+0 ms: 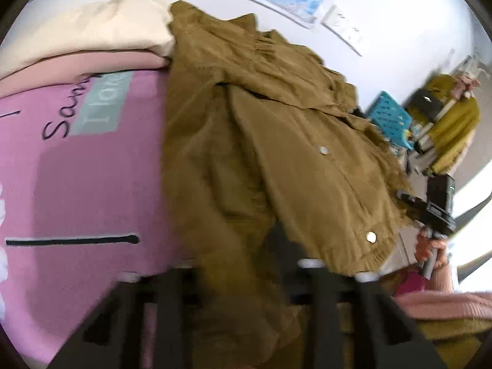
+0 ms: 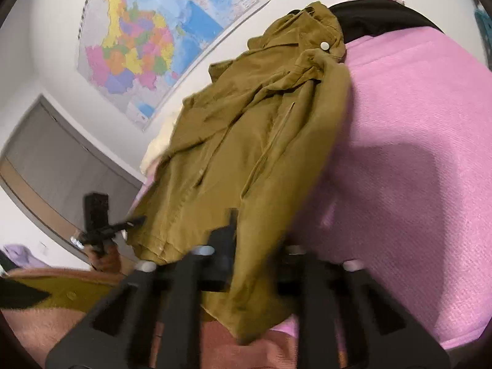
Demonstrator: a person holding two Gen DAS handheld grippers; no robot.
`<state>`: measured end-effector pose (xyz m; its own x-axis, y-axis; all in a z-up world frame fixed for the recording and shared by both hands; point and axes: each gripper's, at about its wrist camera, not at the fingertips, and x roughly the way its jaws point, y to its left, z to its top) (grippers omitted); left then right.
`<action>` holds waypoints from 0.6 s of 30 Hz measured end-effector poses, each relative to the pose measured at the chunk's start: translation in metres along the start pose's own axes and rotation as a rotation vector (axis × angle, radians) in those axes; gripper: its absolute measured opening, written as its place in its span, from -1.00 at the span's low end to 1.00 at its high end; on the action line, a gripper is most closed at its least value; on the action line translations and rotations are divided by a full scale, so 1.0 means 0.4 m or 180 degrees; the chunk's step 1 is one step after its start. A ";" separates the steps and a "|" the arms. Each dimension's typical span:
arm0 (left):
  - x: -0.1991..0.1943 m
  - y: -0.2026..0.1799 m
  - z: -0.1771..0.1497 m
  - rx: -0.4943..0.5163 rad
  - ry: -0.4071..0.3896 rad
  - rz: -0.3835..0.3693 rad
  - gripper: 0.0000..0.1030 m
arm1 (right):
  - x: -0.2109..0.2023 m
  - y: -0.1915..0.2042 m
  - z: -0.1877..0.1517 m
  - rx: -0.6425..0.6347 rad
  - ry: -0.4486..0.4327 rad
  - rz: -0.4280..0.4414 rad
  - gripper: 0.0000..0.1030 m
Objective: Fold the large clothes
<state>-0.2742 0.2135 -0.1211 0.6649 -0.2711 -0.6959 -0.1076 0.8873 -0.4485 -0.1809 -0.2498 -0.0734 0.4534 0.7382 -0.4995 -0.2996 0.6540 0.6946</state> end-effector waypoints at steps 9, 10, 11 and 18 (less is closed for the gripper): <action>-0.221 -0.001 0.040 -0.0209 -0.0632 -0.0571 -0.92 | -0.206 0.215 0.037 -0.0464 -0.0813 0.0582 -0.89; -0.263 -0.008 0.045 -0.0164 -0.0758 -0.0634 -0.92 | -0.235 0.249 0.032 -0.0566 -0.0896 0.0629 -0.89; -0.289 -0.009 0.046 -0.0154 -0.0842 -0.0668 -0.92 | -0.253 0.273 0.026 -0.0656 -0.0929 0.0641 -0.89; -0.325 0.048 0.020 -0.0312 -0.0804 -0.0738 -0.90 | -0.273 0.226 -0.025 -0.0384 -0.0925 0.0574 -0.89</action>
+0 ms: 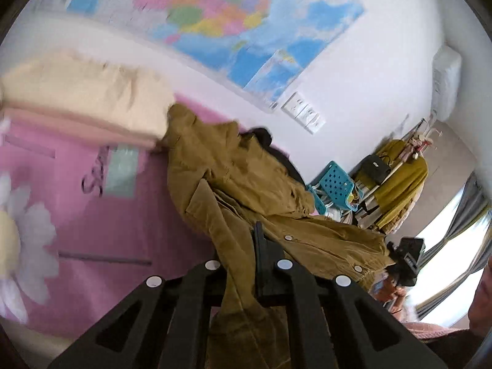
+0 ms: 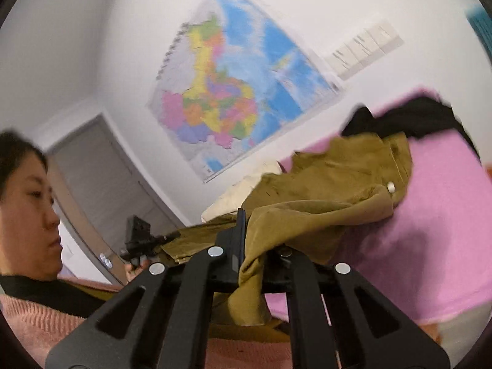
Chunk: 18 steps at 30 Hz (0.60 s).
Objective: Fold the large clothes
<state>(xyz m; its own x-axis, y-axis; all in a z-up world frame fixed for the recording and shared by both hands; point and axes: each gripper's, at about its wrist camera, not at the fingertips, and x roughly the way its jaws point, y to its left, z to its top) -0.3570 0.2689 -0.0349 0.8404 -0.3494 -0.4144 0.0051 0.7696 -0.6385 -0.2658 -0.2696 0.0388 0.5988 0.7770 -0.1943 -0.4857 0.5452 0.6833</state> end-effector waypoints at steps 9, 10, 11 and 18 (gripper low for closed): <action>0.039 0.041 0.011 -0.0128 0.0176 0.0146 -0.90 | 0.045 -0.019 0.026 0.0085 -0.0019 -0.0045 -0.89; 0.040 0.037 0.023 -0.0118 0.0184 0.0155 -0.90 | 0.045 -0.022 0.036 0.0079 -0.0030 -0.0048 -0.89; 0.040 0.033 0.030 -0.0104 0.0188 0.0159 -0.90 | 0.052 -0.026 0.048 0.0086 -0.0044 -0.0059 -0.89; 0.061 -0.007 0.122 0.0118 0.0204 0.0289 -0.88 | 0.092 -0.046 0.133 0.0111 -0.0114 -0.0110 -0.89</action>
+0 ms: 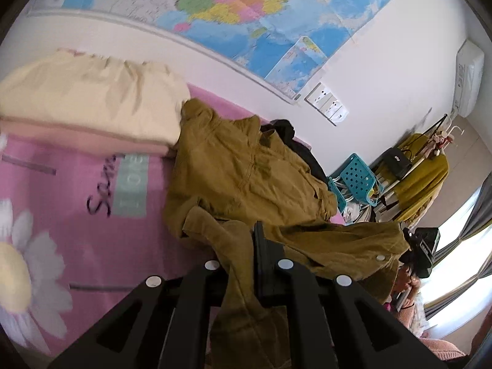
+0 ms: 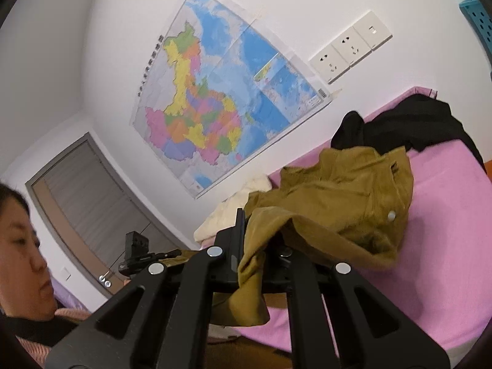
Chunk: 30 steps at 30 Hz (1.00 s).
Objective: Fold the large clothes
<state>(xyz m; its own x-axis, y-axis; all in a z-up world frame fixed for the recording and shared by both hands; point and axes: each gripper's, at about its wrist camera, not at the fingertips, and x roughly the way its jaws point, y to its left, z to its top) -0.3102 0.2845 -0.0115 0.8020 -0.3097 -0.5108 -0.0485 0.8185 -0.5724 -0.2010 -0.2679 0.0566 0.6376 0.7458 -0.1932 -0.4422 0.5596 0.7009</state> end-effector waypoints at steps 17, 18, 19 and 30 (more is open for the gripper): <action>0.130 -0.039 0.246 0.0357 0.0085 0.0454 -0.85 | 0.161 -0.093 0.204 0.0132 0.0065 -0.0246 -0.87; 0.141 -0.037 0.260 0.0358 0.0100 0.0472 -0.85 | 0.171 -0.101 0.214 0.0166 0.0071 -0.0251 -0.86; 0.150 -0.035 0.271 0.0362 0.0112 0.0487 -0.85 | 0.180 -0.109 0.222 0.0175 0.0080 -0.0260 -0.86; 0.285 0.009 0.389 0.0347 0.0278 0.0727 -0.85 | 0.294 -0.215 0.301 0.0342 0.0205 -0.0495 -0.85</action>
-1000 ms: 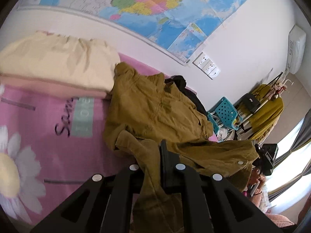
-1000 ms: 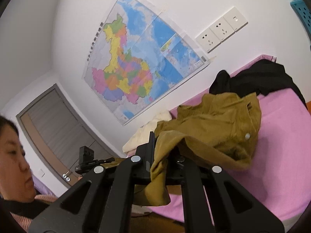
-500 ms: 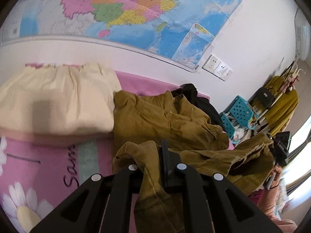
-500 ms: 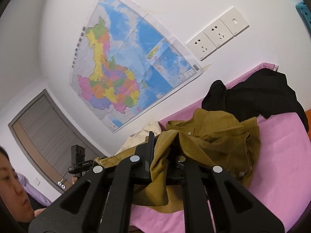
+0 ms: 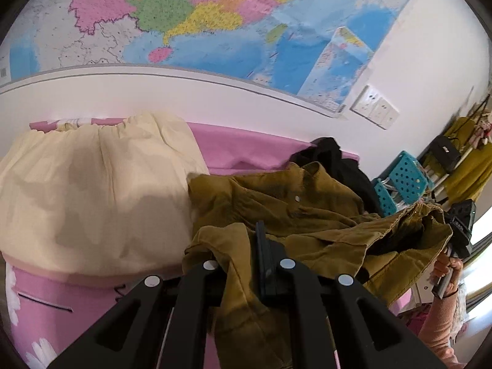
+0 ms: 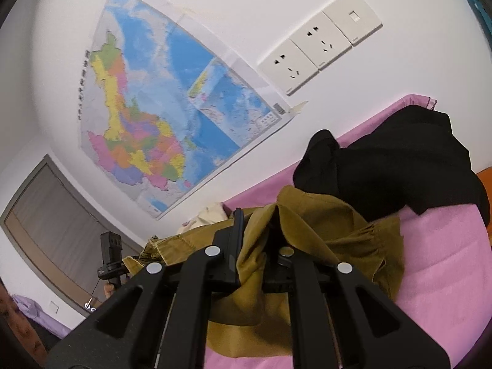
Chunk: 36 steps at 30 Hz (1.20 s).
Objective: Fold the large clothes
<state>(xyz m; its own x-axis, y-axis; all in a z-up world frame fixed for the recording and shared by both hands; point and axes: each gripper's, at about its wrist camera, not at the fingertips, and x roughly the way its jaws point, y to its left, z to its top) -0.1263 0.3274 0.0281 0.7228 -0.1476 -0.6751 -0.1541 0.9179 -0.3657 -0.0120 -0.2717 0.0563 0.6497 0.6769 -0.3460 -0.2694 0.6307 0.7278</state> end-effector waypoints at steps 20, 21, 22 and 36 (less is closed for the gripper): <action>0.256 0.069 0.118 -0.0263 0.0442 0.0309 -0.85 | 0.248 -0.215 0.078 0.0517 0.0353 -0.0523 -0.82; 0.268 0.071 0.120 -0.0262 0.0458 0.0331 -0.85 | 0.253 -0.220 0.078 0.0504 0.0356 -0.0539 -0.82; 0.274 0.073 0.121 -0.0267 0.0460 0.0358 -0.84 | 0.264 -0.230 0.075 0.0511 0.0360 -0.0568 -0.81; 0.354 0.102 0.127 -0.0438 0.0516 0.0464 -0.80 | 0.217 0.036 -0.036 -0.0747 0.0178 -0.0629 0.09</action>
<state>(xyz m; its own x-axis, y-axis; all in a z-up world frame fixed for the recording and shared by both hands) 0.0041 0.3629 -0.0499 0.5705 -0.0846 -0.8169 -0.3471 0.8766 -0.3332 0.0300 -0.1985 0.0282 0.6675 0.5482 -0.5039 -0.3028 0.8181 0.4889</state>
